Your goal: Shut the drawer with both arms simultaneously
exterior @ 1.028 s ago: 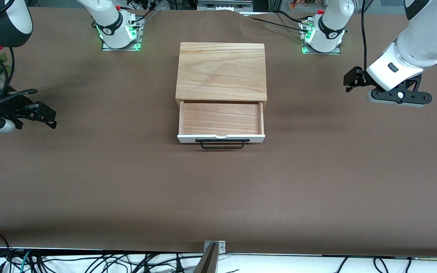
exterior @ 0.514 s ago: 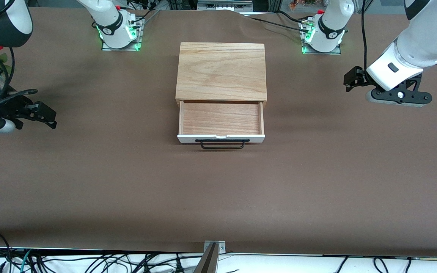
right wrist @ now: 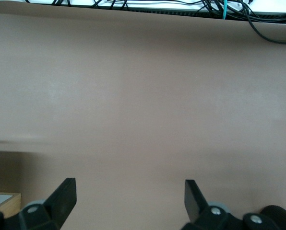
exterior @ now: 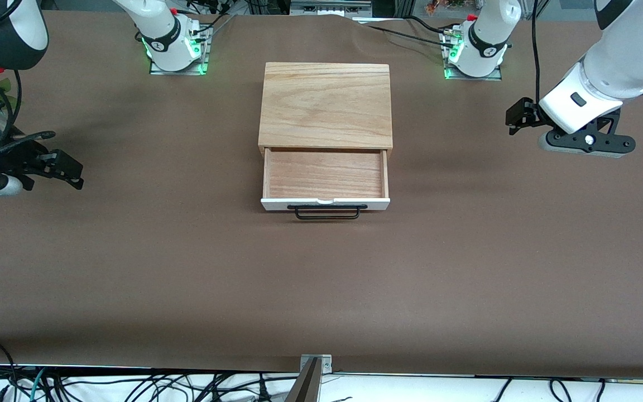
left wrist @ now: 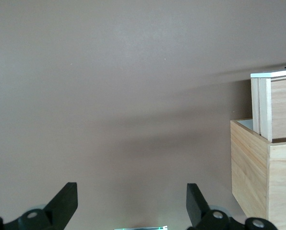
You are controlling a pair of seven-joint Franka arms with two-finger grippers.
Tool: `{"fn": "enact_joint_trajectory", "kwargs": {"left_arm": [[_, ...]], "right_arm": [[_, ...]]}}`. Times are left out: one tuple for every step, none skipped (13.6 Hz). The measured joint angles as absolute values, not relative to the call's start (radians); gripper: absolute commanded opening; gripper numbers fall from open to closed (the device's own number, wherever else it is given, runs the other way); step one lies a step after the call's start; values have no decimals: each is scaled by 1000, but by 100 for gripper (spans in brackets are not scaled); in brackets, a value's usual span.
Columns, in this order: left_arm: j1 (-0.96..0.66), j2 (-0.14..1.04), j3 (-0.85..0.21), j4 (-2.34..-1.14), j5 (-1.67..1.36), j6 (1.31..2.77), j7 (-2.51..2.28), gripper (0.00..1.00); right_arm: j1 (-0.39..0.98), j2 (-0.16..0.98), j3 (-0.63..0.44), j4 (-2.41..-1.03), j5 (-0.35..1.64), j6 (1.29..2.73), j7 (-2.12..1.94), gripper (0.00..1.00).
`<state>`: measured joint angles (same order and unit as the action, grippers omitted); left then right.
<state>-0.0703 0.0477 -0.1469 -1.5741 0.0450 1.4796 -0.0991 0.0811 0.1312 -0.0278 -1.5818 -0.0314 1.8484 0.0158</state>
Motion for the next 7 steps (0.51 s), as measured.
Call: {"fn": "enact_joint_trajectory", "kwargs": {"left_arm": [[-70, 48, -147, -1574, 45, 1480, -99, 100], [-70, 48, -147, -1574, 45, 1479, -99, 100], [-70, 48, -147, -1574, 45, 1479, -99, 100], [-70, 48, -147, -1574, 45, 1479, -99, 100], [-71, 49, -150, -1574, 45, 1479, -99, 100], [-72, 52, -157, -1575, 44, 1479, -99, 100], [-74, 57, -167, -1575, 44, 1479, -99, 100]], "right_arm": [[81, 131, -28, -1582, -31, 1848, 16, 100], [81, 131, -28, -1582, -31, 1848, 16, 100], [81, 131, -28, -1582, -31, 1848, 16, 100], [81, 131, -28, -1582, -31, 1848, 16, 100], [81, 131, -28, -1582, -31, 1848, 16, 100], [81, 131, -28, -1582, -31, 1848, 16, 100], [81, 132, -28, -1582, -31, 1847, 16, 100]]}}
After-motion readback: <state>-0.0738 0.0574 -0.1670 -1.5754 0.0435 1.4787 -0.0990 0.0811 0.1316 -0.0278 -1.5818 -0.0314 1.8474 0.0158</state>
